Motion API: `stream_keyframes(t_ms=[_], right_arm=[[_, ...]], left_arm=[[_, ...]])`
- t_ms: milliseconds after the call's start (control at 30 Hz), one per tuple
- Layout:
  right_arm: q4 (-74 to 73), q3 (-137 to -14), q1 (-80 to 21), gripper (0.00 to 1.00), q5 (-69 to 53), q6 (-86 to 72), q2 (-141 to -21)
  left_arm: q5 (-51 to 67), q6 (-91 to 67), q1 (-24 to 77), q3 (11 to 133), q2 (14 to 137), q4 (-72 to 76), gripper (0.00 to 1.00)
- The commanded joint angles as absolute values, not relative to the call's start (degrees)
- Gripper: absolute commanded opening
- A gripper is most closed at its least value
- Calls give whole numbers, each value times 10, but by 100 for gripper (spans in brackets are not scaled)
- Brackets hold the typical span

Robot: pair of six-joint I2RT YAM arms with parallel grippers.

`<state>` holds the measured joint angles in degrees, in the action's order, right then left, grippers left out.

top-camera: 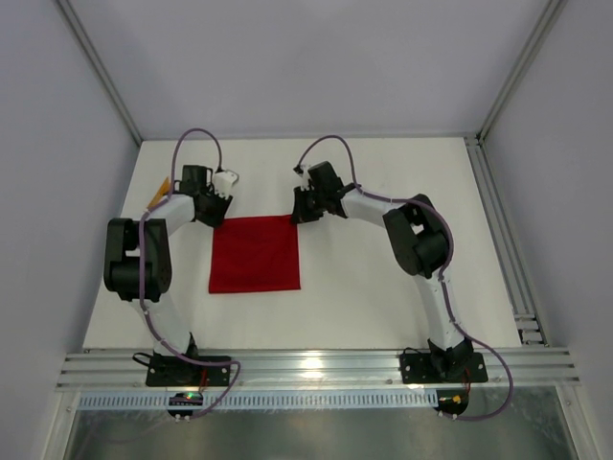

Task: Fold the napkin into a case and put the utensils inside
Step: Fold the rectangle-folded napkin, then pick up the top corner of the square folded napkin.

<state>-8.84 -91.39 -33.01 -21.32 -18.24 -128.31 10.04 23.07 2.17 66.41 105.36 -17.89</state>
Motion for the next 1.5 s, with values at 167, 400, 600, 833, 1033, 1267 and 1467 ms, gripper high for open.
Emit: stream_keyframes(t_ms=[167,400,600,833,1033,1267,1467], right_arm=[[-30,-855,-332,3,-194,-205,-1205],[-34,-856,-330,3,-188,-210,-1216],[-32,-843,-331,34,-159,-226,-1209],[-65,-769,-334,36,-83,-214,-1081],[-44,-645,-412,22,-69,-245,-979],[89,-589,-484,3,-208,-373,-1037],[96,-569,-483,3,-218,-396,-1083]], left_arm=[[99,234,24,678,1054,-170,32],[100,229,24,674,1046,-172,33],[99,222,24,674,994,-204,36],[146,247,28,630,849,-400,35],[81,275,85,509,746,-438,35],[21,258,134,466,780,-403,33],[-14,253,134,446,823,-379,30]])
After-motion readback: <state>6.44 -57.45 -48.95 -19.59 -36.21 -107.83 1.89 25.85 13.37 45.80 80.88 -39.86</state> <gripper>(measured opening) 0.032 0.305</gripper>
